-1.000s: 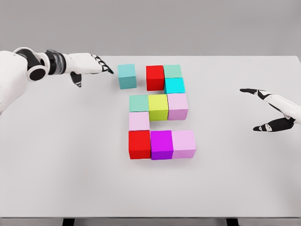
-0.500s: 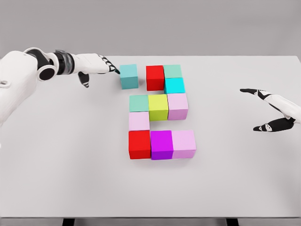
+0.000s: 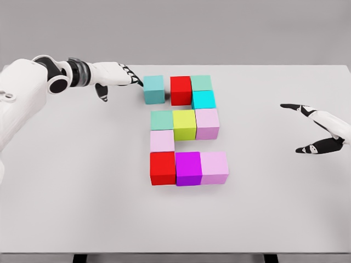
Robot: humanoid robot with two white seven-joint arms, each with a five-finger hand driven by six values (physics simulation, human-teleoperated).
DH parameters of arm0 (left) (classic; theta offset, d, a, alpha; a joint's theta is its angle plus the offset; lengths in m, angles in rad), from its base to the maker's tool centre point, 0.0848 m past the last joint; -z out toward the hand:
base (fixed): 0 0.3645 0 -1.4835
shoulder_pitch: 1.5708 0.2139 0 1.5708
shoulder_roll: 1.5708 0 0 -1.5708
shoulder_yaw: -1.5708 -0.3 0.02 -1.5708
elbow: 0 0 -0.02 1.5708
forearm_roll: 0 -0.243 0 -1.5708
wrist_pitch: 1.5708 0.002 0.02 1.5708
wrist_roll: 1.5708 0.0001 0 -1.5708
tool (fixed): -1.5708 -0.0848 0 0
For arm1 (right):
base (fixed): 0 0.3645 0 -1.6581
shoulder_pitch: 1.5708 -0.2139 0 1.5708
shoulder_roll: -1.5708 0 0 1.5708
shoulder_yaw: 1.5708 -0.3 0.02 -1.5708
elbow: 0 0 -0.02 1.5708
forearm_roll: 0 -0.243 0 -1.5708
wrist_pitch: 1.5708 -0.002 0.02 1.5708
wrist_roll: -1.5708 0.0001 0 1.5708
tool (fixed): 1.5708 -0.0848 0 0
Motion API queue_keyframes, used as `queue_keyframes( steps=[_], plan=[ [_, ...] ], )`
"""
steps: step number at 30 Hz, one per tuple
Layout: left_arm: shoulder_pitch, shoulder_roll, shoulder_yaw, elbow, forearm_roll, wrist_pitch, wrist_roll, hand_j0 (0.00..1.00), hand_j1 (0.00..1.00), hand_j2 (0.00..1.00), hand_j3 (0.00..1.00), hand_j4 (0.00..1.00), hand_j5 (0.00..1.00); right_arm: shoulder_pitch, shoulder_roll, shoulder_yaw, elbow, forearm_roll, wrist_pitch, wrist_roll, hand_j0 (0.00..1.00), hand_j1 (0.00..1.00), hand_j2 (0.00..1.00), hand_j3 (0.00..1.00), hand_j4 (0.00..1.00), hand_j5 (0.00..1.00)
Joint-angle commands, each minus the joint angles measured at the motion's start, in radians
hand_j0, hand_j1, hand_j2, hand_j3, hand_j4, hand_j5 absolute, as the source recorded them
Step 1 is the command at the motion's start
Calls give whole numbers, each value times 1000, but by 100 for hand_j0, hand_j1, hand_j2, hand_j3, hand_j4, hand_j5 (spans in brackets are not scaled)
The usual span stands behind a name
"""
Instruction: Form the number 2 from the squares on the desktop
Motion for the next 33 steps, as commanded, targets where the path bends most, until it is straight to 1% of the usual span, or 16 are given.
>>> queue_keyframes(
  steps=[1, 7, 33],
  plan=[
    [0, -4, 4, 0, 4, 1, 0, 100, 100, 100, 100, 100, 100, 0, -1, 0, -1, -8, 3, 0, 100, 100, 100, 100, 100, 100],
    [0, -21, 8, 1, 2, 1, 0, 100, 100, 100, 100, 100, 100, 0, -1, 0, -1, -8, 3, 0, 100, 100, 100, 100, 100, 100],
    [2, -22, 10, -2, 2, 1, 0, 100, 100, 100, 100, 100, 100, 9, -1, -14, -8, -8, 3, 0, 100, 100, 100, 100, 100, 100]
  ],
)
